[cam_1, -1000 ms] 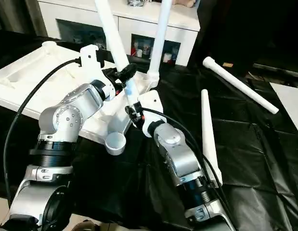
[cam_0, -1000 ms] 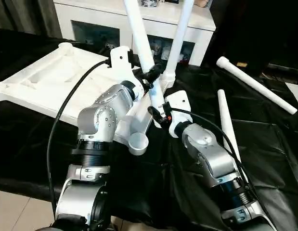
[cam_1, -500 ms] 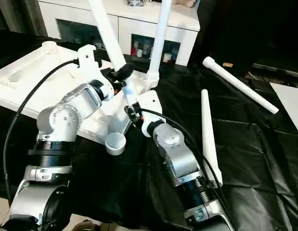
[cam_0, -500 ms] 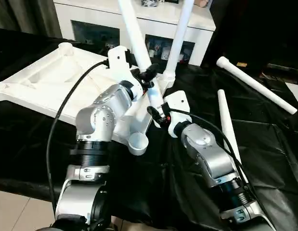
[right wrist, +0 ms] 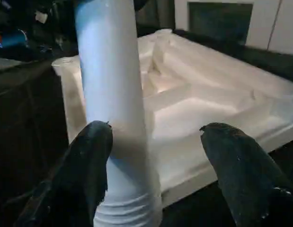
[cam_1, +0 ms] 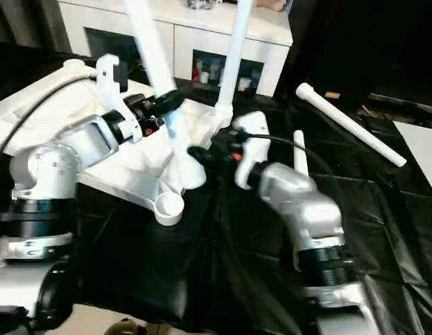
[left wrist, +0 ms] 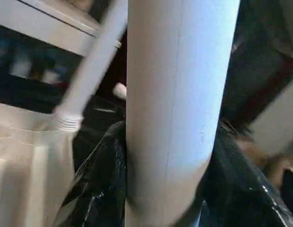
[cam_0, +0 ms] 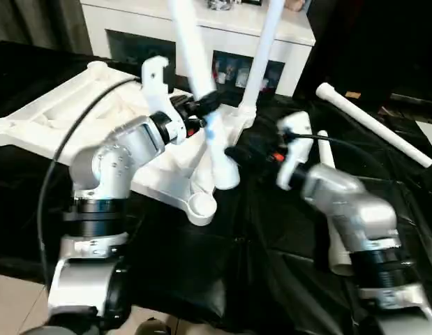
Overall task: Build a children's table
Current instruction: Pick table leg
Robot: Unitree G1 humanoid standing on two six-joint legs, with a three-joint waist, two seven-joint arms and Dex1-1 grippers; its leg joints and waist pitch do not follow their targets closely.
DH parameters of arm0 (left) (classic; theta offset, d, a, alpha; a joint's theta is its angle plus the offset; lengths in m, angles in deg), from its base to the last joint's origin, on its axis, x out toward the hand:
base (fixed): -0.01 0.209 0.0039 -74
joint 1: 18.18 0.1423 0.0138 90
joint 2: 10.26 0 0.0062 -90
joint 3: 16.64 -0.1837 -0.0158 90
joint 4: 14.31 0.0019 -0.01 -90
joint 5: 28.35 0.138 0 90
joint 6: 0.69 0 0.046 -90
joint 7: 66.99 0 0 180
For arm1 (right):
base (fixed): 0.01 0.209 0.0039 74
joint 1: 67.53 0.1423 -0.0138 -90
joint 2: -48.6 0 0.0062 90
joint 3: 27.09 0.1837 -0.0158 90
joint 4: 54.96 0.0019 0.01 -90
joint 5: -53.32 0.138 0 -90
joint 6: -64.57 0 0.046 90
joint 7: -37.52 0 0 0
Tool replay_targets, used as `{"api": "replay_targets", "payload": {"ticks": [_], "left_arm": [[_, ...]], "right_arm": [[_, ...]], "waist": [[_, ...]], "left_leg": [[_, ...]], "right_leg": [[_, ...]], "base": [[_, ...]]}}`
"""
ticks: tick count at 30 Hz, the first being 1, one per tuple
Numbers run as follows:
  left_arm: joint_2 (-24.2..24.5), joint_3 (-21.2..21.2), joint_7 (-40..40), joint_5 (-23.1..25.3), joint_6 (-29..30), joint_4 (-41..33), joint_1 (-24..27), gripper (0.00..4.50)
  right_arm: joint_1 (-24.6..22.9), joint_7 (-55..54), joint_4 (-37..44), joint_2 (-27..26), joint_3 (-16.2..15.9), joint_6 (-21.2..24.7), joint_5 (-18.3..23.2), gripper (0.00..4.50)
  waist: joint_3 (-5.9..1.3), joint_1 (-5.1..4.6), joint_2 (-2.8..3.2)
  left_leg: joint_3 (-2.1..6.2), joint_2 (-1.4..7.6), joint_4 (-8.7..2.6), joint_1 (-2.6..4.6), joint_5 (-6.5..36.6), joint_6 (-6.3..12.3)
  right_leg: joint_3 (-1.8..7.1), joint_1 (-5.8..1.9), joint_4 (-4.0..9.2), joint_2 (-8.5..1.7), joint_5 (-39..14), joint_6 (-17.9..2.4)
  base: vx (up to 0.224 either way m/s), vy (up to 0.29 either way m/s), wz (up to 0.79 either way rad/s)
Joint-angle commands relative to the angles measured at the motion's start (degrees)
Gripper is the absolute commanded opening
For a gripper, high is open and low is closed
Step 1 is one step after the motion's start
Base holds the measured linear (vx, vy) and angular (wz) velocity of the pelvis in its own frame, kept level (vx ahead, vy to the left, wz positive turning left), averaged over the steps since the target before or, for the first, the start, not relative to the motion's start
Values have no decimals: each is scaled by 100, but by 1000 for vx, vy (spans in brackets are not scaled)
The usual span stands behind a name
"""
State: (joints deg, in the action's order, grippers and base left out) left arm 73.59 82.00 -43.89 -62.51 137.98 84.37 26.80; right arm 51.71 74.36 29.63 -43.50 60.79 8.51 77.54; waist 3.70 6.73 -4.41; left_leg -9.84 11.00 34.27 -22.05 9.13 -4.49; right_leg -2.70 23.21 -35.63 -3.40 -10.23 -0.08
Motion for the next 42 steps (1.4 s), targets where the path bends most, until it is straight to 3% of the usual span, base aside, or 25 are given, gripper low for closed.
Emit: {"api": "replay_targets", "payload": {"ticks": [1,8,16,18,22,42], "left_arm": [[7,-219,275,-180,146,-196,2,185],[57,-352,583,-202,252,-252,-4,185],[189,-640,1224,-297,159,-510,115,185],[382,-933,1775,-258,18,-695,235,185],[601,-1234,2047,9,-201,-655,256,185],[865,-1479,2720,58,-457,-711,337,185]], "right_arm": [[-3,169,131,130,19,192,96,334],[-71,386,371,241,-88,587,304,334],[-143,503,505,218,-248,696,318,334],[-195,609,599,264,-344,765,338,334],[-247,699,654,387,-459,775,287,334],[-398,934,804,450,-601,816,365,334]], "waist": [[-412,21,34],[-410,12,24],[-415,44,32],[-406,51,31],[-401,42,44],[-411,56,51]], "left_leg": [[42,175,-406,114,1070,-104],[44,175,-406,117,1108,-138],[41,185,-412,108,1046,-165],[44,188,-428,115,1133,-174],[51,195,-439,127,1232,-241],[48,196,-427,124,1201,-265]], "right_leg": [[228,-292,395,-421,-1065,-866],[223,-281,422,-422,-1280,-834],[228,-285,402,-436,-1114,-913],[232,-280,423,-436,-1362,-811],[229,-261,431,-433,-1461,-760],[233,-268,400,-439,-1329,-852]], "base": [[0,0,0],[0,0,0],[0,0,0],[0,0,0],[0,0,0],[0,0,0]]}}
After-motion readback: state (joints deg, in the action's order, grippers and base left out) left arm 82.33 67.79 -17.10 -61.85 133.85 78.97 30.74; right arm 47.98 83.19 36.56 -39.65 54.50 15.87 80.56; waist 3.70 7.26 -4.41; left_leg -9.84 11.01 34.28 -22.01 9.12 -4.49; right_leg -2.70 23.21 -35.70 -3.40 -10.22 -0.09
